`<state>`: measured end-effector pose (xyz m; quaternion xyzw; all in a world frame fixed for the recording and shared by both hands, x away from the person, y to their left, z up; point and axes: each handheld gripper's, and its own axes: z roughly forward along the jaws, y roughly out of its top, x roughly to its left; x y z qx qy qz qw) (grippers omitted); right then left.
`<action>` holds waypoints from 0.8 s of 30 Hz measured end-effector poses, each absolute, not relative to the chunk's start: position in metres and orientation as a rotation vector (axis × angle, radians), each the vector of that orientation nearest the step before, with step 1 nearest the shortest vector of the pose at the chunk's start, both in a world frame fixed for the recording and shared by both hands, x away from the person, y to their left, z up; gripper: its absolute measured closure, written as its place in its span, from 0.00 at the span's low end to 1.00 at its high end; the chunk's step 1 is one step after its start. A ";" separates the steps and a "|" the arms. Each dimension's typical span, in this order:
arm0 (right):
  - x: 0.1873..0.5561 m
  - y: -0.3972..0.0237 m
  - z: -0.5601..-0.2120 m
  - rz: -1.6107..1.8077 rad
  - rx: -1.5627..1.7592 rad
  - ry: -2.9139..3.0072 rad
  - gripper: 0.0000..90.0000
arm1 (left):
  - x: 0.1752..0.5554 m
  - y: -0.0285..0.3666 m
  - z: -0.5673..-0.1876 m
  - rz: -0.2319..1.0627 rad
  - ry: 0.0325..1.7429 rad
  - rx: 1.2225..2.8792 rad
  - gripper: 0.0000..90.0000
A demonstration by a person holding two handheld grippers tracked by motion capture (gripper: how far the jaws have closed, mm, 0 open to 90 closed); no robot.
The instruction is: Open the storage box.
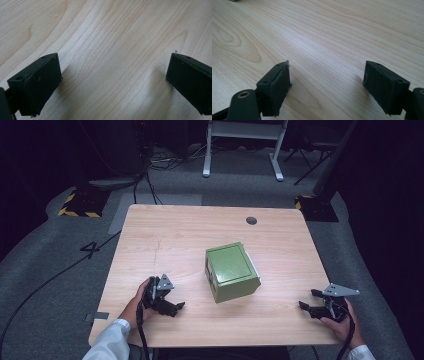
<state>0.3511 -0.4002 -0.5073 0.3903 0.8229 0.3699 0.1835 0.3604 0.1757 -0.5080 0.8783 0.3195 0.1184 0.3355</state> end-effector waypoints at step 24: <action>0.373 -0.369 -0.464 1.057 1.004 2.305 0.23 | 0.359 0.181 -0.508 0.284 0.772 2.308 0.00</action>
